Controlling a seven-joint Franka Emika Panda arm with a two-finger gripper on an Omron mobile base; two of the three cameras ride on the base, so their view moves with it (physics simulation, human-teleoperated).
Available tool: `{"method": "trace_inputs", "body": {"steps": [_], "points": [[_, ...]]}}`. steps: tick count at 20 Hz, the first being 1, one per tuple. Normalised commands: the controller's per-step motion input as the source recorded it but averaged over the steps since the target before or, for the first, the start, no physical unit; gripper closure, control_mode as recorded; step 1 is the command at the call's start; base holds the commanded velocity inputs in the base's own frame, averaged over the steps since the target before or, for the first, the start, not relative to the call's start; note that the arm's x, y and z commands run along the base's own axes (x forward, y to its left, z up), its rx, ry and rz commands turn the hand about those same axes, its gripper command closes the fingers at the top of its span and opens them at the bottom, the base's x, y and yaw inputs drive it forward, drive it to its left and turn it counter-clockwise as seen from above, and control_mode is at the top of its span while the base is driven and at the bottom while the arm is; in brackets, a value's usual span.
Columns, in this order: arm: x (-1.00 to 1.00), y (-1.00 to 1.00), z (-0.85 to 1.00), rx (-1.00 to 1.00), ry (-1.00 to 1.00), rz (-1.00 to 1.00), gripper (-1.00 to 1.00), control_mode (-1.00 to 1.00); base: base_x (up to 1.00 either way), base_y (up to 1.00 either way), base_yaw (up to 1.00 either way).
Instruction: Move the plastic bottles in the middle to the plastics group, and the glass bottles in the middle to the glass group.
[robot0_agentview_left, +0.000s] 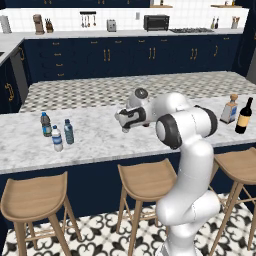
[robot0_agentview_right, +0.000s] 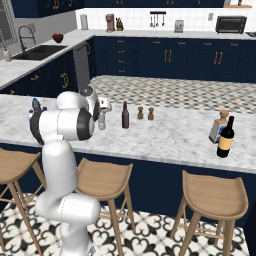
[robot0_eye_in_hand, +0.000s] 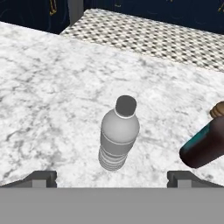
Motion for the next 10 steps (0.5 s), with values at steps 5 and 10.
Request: {"method": "trace_inputs", "body": {"steps": [5, 10], "points": [[0.01, 0.00, 0.02, 0.00, 0.08, 0.00, -1.00, -1.00, 0.00, 0.00, 0.00], [0.03, 0.00, 0.21, 0.00, 0.24, 0.00, -1.00, -1.00, 0.00, 0.00, 0.00]]}}
